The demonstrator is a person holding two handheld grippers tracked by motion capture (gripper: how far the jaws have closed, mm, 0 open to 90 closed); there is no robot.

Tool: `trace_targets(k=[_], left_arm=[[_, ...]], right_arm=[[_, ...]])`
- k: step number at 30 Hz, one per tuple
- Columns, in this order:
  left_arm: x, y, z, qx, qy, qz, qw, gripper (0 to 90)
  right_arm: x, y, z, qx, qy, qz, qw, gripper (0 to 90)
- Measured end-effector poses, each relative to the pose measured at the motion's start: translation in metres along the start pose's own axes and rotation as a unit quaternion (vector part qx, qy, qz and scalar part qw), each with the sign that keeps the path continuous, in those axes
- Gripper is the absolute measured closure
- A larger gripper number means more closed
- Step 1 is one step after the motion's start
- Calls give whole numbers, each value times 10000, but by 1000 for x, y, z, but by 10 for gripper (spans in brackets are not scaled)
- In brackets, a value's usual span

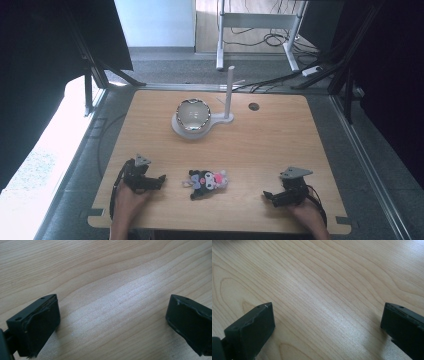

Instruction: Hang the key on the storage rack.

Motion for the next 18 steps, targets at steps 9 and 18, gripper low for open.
trace_targets(k=[9,18], left_arm=[[2,-2,-2,-2,32,8,10000,5],[2,-2,-2,4,24,6,10000,5]], right_arm=[[0,0,0,0,-1,-8,10000,0],[0,0,0,-1,4,-9,10000,0]])
Point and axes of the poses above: each handheld gripper's, and its own axes: x roughly forward along the jaws, z roughly out of its underside, y roughly to its right, the point moved 1 cm from there along x, roughly forward along the jaws, and after that the axes turned 10 degrees about x, right-handed, at the moved point
